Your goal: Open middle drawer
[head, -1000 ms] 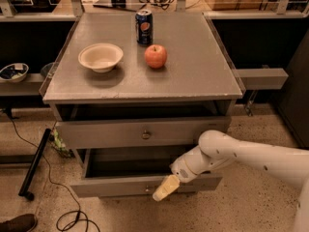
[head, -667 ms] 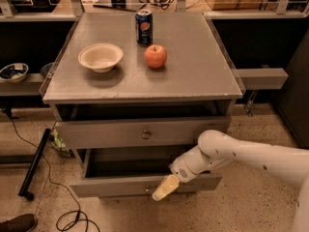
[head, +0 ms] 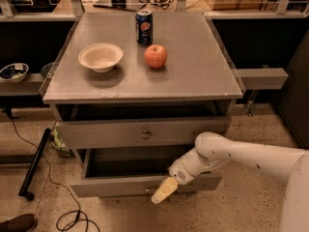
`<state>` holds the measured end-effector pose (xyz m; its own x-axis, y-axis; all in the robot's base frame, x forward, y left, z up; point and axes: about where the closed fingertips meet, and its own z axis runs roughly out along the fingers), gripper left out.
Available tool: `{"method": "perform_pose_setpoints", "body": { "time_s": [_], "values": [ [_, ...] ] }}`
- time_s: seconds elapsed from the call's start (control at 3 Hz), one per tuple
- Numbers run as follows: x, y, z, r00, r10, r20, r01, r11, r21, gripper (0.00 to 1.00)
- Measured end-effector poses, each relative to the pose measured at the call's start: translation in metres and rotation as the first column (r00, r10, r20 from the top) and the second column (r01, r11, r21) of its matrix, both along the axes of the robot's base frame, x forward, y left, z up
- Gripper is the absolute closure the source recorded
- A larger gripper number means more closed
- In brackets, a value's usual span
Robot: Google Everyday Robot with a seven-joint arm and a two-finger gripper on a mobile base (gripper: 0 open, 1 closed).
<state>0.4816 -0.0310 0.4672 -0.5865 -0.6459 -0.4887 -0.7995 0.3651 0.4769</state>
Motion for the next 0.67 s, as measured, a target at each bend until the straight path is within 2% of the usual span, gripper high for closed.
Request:
{"method": "perform_pose_setpoints", "body": {
  "time_s": [0.67],
  "values": [
    [-0.0024, -0.0006, -0.0008, 0.9999, 0.002, -0.015, -0.002, 1.000, 0.005, 0.00]
  ]
}}
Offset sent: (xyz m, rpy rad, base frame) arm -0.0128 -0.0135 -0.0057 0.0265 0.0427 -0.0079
